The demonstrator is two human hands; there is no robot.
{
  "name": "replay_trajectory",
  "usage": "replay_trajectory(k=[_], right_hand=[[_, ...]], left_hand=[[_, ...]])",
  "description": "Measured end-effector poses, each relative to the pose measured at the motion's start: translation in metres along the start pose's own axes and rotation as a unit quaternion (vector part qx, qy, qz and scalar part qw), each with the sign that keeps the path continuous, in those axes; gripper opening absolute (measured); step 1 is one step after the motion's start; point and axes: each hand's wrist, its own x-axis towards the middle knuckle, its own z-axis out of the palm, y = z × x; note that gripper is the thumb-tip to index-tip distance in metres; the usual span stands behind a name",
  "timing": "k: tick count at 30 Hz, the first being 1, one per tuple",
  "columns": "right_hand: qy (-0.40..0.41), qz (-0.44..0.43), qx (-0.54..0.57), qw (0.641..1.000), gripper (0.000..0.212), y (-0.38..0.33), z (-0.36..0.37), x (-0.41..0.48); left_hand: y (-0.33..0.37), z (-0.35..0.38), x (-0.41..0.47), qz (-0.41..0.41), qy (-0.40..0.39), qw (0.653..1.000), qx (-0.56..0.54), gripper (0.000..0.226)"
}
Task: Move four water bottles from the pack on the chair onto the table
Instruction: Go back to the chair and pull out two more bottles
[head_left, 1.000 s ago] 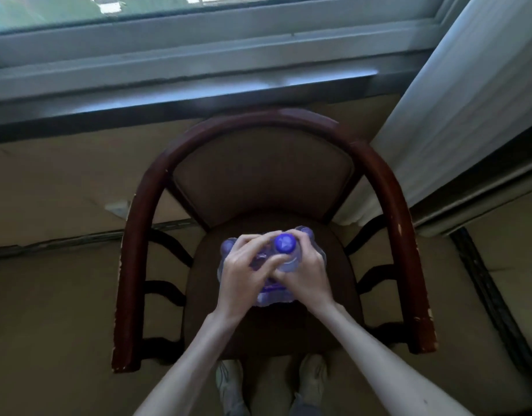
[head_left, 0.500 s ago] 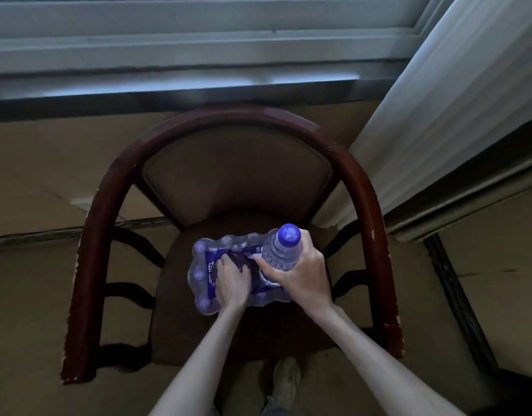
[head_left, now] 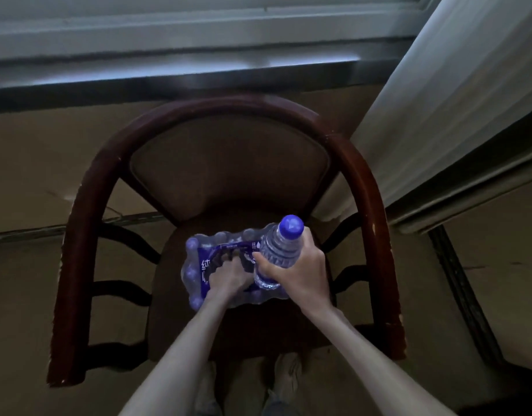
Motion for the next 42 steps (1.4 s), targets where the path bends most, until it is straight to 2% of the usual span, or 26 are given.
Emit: replay_trajectory(k=[2,5,8,10,11,15,20,24,26,28,34,37,42], right_hand=[[0.0,0.002,-0.001,1.0,0.061,-0.002,0.0,0.001],[0.0,0.001,-0.006,1.0,0.06,-0.005,0.001,0.0],[0.004,0.004,-0.003,1.0,0.061,-0.005,0.002,-0.002],[0.005,0.005,0.004,1.0,0.06,-0.005,0.002,-0.003],[0.005,0.003,0.007,1.0,0.06,-0.005,0.003,-0.003],[0.005,-0.002,0.006,1.0,0.058,-0.002,0.006,-0.004],[0.004,0.003,0.01,1.0,0.062,0.004,0.008,-0.004],[0.025,0.025,0.002,0.999,0.063,0.006,0.009,-0.006],[0.036,0.029,-0.012,0.999,0.063,0.005,0.009,-0.009],[0.039,0.027,-0.023,0.999,0.062,0.003,0.008,-0.012],[0.051,0.028,-0.069,0.996,0.062,-0.014,-0.001,-0.016],[0.062,0.033,-0.078,0.995,0.062,-0.028,-0.004,-0.015],[0.077,0.01,-0.095,0.992,0.058,-0.066,-0.007,-0.012]], left_hand=[[-0.002,-0.003,0.005,0.0,-0.051,0.998,0.031,0.076],[0.002,-0.008,0.006,0.035,-0.069,0.997,0.029,0.06],[-0.004,-0.01,-0.001,0.093,0.045,0.995,0.009,0.024],[-0.015,-0.008,-0.003,0.135,0.131,0.982,0.003,0.015],[-0.02,-0.007,-0.003,0.15,0.149,0.977,-0.007,0.013],[-0.02,0.0,0.007,0.132,0.093,0.986,-0.032,0.032],[-0.007,-0.002,0.026,0.133,0.013,0.991,-0.024,0.018],[-0.008,0.002,0.029,0.152,0.057,0.987,-0.009,0.022],[-0.011,0.001,0.026,0.16,0.057,0.985,-0.034,0.027],[-0.017,-0.005,0.02,0.172,0.06,0.983,-0.008,0.03],[-0.029,-0.037,-0.025,0.28,0.06,0.958,0.004,0.059],[-0.03,-0.063,-0.049,0.296,0.072,0.952,-0.042,0.064],[-0.027,-0.121,-0.088,0.285,0.1,0.942,-0.15,0.057]])
